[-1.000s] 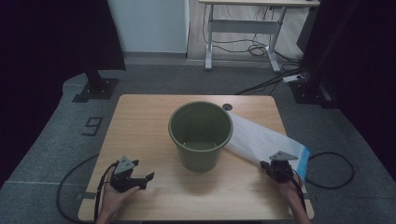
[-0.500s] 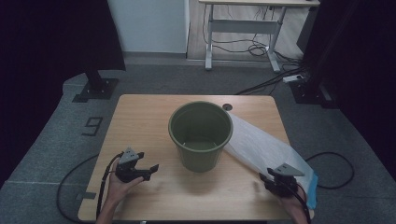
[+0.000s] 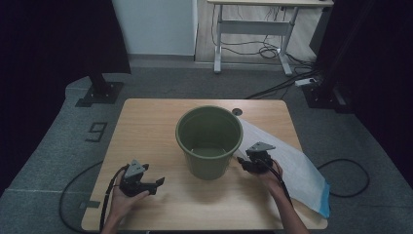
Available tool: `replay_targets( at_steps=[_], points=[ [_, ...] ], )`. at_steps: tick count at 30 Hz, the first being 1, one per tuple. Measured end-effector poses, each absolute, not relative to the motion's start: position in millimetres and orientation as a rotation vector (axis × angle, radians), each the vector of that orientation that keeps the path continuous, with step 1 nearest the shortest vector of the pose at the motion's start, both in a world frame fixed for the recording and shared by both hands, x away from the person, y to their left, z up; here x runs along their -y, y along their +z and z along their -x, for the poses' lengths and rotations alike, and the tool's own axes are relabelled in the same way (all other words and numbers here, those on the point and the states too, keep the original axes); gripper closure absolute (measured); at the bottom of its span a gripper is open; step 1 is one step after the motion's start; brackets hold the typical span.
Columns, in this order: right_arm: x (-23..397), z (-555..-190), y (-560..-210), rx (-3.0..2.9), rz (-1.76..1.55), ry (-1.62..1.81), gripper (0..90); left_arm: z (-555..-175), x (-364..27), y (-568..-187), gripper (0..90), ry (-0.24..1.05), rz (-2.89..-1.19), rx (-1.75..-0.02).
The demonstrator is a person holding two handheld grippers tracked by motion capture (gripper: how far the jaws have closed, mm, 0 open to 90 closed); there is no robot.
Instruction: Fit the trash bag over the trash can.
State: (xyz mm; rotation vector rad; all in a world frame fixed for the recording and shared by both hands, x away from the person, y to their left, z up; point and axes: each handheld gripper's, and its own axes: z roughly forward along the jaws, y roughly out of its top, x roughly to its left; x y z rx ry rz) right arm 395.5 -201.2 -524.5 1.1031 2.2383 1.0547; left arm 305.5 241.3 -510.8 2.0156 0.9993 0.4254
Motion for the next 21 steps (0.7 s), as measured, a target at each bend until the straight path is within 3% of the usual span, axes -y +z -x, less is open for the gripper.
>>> replay_targets(
  at_steps=[13, 21],
  points=[
    [188, -418, -549, -2.22, -1.141, 1.07, 41.2, -300, -253, -513, 14.5, 0.428, -1.987, -1.059],
    [186, -425, -552, -2.223, -1.182, 1.039, 44.5, -300, -251, -515, 14.5, 0.428, -2.0, -1.056]
  ],
)
